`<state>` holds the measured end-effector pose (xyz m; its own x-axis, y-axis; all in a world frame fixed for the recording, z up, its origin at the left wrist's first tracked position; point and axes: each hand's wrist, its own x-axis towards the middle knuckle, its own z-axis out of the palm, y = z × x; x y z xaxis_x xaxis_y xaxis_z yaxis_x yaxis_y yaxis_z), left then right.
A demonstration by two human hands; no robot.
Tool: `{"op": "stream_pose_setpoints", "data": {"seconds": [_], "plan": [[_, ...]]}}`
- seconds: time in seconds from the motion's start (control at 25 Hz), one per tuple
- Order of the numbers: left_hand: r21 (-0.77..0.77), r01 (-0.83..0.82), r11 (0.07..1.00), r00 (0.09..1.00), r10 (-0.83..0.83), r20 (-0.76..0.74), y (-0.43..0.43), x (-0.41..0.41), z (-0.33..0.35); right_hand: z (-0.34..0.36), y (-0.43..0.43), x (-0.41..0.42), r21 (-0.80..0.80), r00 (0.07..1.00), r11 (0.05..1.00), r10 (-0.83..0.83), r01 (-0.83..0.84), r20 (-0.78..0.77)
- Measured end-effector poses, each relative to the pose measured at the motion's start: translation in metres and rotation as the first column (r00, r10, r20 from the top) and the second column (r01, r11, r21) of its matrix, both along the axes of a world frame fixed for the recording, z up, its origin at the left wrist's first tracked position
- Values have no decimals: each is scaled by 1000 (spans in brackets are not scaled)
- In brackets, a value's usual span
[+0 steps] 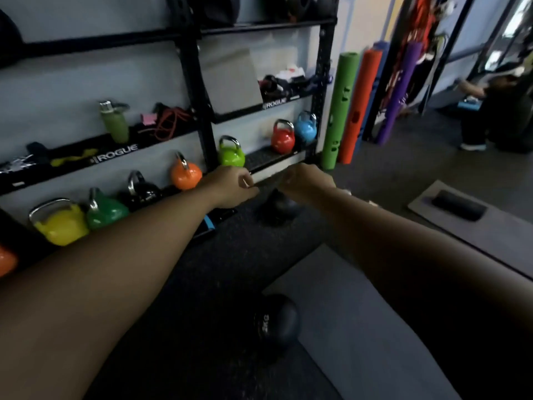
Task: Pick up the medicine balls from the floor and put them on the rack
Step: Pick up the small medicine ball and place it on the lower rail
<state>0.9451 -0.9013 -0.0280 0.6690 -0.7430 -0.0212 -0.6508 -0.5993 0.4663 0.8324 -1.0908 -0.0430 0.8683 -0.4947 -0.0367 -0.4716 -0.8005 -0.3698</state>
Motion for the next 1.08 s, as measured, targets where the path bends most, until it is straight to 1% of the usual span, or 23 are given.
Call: {"op": "stream_pose_setpoints", "data": {"seconds": [0.08,0.2,0.32,0.44,0.56,0.64,0.8,0.88,1.0,1.08], "plan": [[42,25,999,999,-24,-34,-18,-13,-24,-29,-11,-18,80,998,995,-55,58,-39],[109,85,990,991,-73,-109,-39,-18,-67,-78,-27,-36,161,992,986,-29,48,-122],[178,123,976,973,-83,-216,-52,-10,-128,-135,-36,-45,224,981,967,-77,117,-179],[234,134,963,957,-64,-282,-56,5,-184,-182,-37,-43,229,969,959,-113,164,-217],[242,121,963,952,-44,-304,-59,30,-234,-225,-38,-25,204,958,963,-118,175,-262],[236,119,965,940,-33,-339,-63,50,-267,-249,-39,-2,214,946,962,-98,170,-310],[217,132,967,920,-39,-389,-73,83,-327,-295,-45,49,251,954,950,-112,185,-277],[226,115,967,905,-9,-424,-75,98,-381,-348,-49,71,279,949,942,-103,190,-297],[269,63,961,871,79,-485,-73,111,-479,-453,-53,82,316,914,921,-89,226,-395],[299,36,954,867,119,-484,-72,116,-549,-526,-58,87,334,893,915,-57,226,-447]]}}
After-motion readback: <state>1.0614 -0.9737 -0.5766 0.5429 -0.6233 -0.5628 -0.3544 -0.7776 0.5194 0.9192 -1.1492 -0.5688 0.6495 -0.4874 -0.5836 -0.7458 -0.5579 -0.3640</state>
